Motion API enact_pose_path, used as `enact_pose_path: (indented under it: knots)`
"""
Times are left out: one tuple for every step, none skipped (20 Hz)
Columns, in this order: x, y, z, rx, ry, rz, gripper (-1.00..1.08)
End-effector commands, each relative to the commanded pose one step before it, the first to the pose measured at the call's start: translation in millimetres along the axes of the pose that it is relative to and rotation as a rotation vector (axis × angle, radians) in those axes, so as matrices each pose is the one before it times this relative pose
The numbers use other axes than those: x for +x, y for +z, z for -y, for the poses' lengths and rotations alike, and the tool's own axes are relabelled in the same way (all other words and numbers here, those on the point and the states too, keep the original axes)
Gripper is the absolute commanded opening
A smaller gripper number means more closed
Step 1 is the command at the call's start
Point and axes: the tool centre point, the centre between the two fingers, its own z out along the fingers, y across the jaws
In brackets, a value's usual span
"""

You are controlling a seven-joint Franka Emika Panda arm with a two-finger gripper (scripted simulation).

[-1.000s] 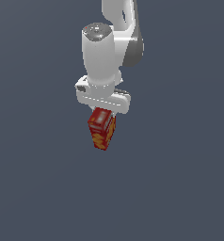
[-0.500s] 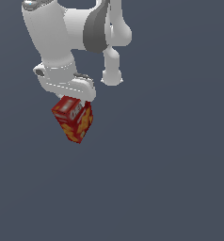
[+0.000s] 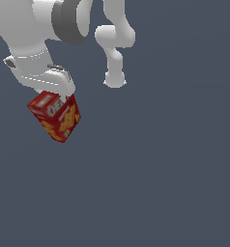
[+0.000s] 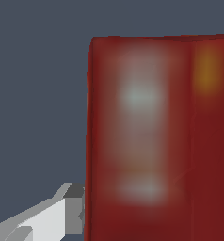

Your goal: Pick up the object and move it to a goal position.

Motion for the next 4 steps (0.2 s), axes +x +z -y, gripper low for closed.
enact_pose_path:
  knots:
    - [2.75, -3.65, -6.73, -0.00011, -0.00203, -0.00066, -1.0]
    - [0.53, -0.57, -1.36, 0.0, 0.0, 0.0, -1.0]
    - [0.32, -0.33, -0.79, 0.0, 0.0, 0.0, -1.0]
    - [0.11, -0.11, -0.26, 0.0, 0.0, 0.0, -1.0]
